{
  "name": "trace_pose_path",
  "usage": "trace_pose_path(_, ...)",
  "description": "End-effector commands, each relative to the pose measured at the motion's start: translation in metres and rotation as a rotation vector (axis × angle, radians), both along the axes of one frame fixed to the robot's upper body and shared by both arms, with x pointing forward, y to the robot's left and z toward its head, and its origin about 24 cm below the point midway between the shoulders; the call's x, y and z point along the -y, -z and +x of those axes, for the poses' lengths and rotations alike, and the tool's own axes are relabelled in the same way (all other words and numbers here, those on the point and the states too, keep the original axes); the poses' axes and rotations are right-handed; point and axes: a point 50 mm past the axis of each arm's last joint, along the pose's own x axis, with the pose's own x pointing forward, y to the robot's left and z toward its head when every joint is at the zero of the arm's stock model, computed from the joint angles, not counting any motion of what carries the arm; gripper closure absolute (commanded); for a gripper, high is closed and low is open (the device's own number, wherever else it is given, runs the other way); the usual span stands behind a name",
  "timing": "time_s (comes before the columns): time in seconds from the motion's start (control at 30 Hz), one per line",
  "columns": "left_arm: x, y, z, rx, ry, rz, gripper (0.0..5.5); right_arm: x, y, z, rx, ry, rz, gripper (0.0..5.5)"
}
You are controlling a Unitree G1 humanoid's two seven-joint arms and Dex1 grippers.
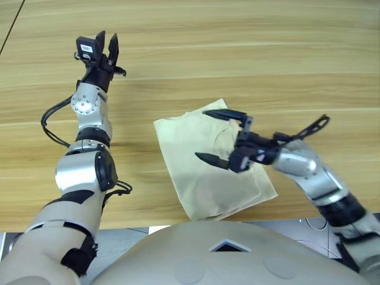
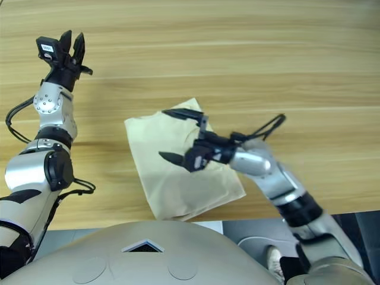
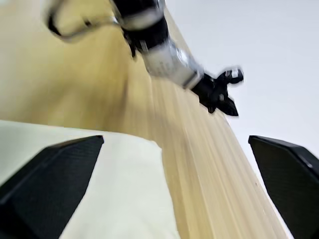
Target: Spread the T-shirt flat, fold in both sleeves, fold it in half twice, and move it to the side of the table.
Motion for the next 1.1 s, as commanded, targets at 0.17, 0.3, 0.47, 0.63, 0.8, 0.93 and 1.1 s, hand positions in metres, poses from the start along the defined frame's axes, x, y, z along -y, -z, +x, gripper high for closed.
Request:
trace_pose_path(0.17,0.006,0.008,-0.005,0.005,0.013,-0.006,4.01,-0.057,0.047,0.046,0.090,0.077,-0.182,0.11)
trace_pose_path(0.3,0.012,0.011,-0.008,0.017,0.031,-0.002,4.01,-0.042,0.086,0.083,0.129,0.249,-0.388,0.11)
trace_pose_path(0.47,0.020,0.012,-0.010,0.047,0.062,0.013,4.01,-0.036,0.102,0.103,0.128,0.384,-0.438,0.11)
trace_pose_path(0.63,0.025,0.014,-0.014,0.074,0.082,0.032,4.01,-0.052,0.088,0.116,0.130,0.482,-0.289,0.11)
trace_pose_path(0.8,0.031,0.018,-0.022,0.095,0.133,0.091,4.01,-0.056,0.063,0.128,0.154,0.564,-0.091,0.11)
trace_pose_path(0.93,0.036,0.021,-0.036,0.136,0.242,0.155,4.01,-0.047,0.029,0.128,0.101,0.480,0.198,0.11)
trace_pose_path(1.1,0.039,0.007,-0.079,0.253,0.528,0.329,4.01,0.029,-0.022,0.088,0.151,0.291,0.294,0.11)
